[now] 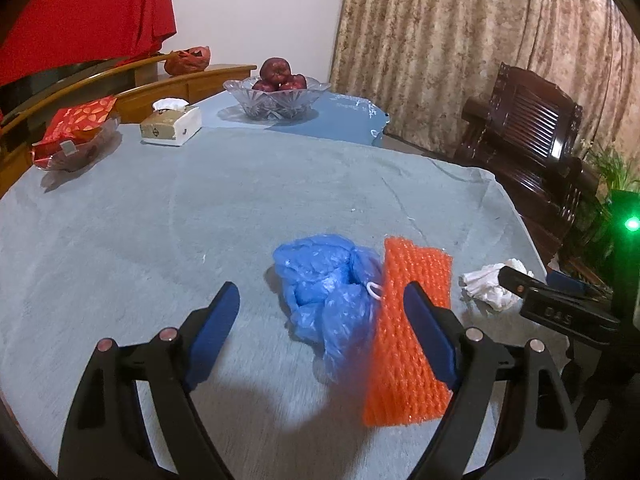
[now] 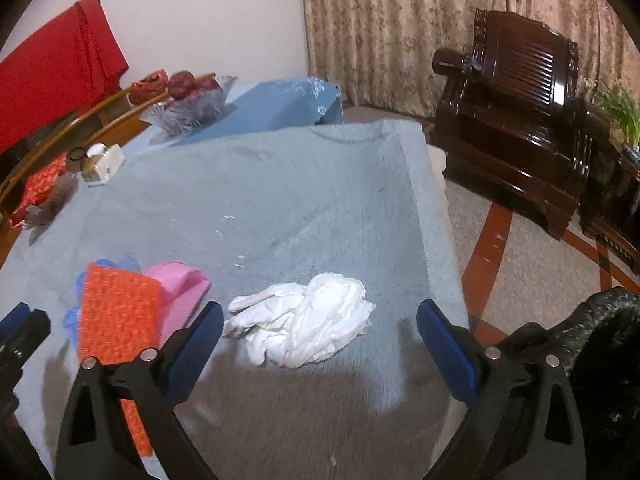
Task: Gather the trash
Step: 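Reach the right tool to the white cloth and grasp it, then grasp the orange foam net with the left tool while right holds the cloth, then carry the cloth and orange net over the bin with both tools, then open both tools to drop the cloth and net into the bin, then move both open tools back toward the blue and pink bags, then grasp the pink mesh bag with the right tool while left grasps the blue bag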
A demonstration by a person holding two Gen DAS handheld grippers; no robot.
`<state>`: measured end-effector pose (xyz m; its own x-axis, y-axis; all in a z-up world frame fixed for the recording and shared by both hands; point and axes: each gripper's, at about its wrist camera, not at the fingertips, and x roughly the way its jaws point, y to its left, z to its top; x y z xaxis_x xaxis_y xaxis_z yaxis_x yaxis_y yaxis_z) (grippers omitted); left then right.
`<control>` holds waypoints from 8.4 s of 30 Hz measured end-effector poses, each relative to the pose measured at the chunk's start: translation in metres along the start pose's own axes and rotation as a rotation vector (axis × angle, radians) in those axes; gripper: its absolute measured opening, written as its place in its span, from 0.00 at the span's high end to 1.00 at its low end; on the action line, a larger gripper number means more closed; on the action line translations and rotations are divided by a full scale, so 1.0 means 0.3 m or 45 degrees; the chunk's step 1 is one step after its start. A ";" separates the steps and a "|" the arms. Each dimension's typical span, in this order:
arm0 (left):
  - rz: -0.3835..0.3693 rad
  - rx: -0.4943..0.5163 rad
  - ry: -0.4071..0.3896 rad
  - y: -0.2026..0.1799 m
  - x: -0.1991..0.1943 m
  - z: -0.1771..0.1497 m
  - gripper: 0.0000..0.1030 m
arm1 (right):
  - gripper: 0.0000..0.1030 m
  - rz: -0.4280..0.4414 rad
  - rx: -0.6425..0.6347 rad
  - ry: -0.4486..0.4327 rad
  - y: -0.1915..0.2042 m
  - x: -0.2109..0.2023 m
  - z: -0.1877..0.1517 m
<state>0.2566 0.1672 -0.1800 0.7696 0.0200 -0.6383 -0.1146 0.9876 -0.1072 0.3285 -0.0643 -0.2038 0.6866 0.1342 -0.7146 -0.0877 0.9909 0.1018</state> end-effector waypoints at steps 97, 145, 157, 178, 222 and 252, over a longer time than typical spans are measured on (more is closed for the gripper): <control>-0.370 0.293 -0.017 -0.667 -0.438 -0.148 0.91 | 0.63 0.009 0.072 -0.236 -0.366 -0.765 -0.214; -0.613 0.469 0.057 -1.031 -0.335 -0.255 0.31 | 0.07 -0.285 0.279 -0.142 -0.829 -0.790 -0.428; -0.473 0.345 -0.058 -0.782 -0.421 -0.163 0.17 | 0.06 -0.180 0.234 -0.238 -0.704 -0.829 -0.356; -0.040 0.126 -0.109 -0.151 -0.371 -0.057 0.16 | 0.06 0.099 -0.005 -0.233 -0.159 -0.572 -0.166; 0.105 -0.051 -0.009 0.221 0.022 -0.024 0.16 | 0.55 0.258 -0.195 0.100 0.316 0.064 -0.071; 0.002 -0.001 0.172 -0.027 0.199 -0.039 0.46 | 0.84 0.218 -0.083 -0.017 0.045 -0.102 -0.074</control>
<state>0.2963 0.1586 -0.2261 0.6777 0.0002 -0.7354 -0.1161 0.9875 -0.1068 0.2903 -0.0548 -0.1958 0.6669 0.3016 -0.6814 -0.2504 0.9520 0.1763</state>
